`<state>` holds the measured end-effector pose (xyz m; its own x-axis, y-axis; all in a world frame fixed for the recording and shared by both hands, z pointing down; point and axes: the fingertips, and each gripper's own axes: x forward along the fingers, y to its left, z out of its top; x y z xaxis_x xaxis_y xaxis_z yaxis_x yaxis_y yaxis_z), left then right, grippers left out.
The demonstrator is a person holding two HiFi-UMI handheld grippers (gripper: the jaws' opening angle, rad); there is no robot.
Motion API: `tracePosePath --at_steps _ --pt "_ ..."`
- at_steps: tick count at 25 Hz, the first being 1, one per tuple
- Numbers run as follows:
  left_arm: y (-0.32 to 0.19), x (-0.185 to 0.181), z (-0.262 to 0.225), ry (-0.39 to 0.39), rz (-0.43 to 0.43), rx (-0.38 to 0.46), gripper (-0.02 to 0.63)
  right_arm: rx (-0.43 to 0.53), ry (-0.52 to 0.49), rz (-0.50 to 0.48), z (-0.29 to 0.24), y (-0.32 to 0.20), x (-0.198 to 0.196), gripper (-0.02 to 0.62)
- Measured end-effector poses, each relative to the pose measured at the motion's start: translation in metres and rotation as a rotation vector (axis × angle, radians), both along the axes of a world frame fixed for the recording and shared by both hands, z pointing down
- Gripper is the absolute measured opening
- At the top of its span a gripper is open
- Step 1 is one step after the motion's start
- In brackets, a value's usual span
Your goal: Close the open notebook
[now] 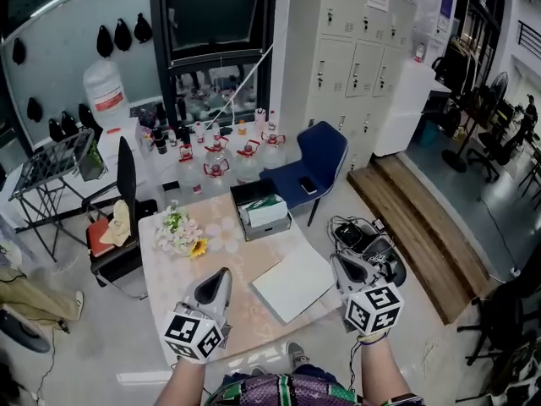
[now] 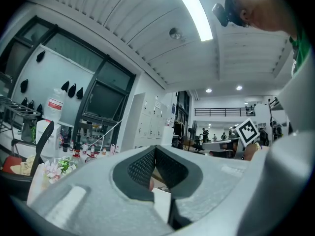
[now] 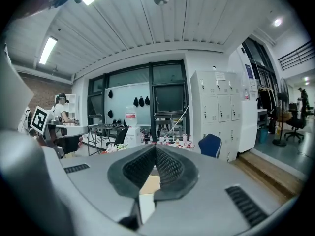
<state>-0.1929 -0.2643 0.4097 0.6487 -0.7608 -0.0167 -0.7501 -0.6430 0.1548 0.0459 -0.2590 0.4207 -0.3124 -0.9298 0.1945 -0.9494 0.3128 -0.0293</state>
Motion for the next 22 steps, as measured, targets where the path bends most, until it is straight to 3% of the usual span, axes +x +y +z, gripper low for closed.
tracePosePath --at_steps 11,12,15,22 --pt "-0.012 0.033 -0.019 -0.006 -0.067 0.020 0.017 0.064 -0.031 -0.092 -0.022 -0.028 0.037 0.000" --pt "-0.013 0.037 -0.019 -0.009 -0.067 0.021 0.017 0.059 -0.045 -0.106 -0.019 -0.029 0.040 0.000" --pt "-0.016 0.049 -0.018 -0.019 -0.062 0.018 0.017 0.017 -0.085 -0.145 -0.005 -0.033 0.049 0.099" --pt "-0.018 0.079 -0.009 -0.048 -0.037 0.015 0.017 -0.089 -0.049 -0.132 0.051 -0.043 0.078 0.104"
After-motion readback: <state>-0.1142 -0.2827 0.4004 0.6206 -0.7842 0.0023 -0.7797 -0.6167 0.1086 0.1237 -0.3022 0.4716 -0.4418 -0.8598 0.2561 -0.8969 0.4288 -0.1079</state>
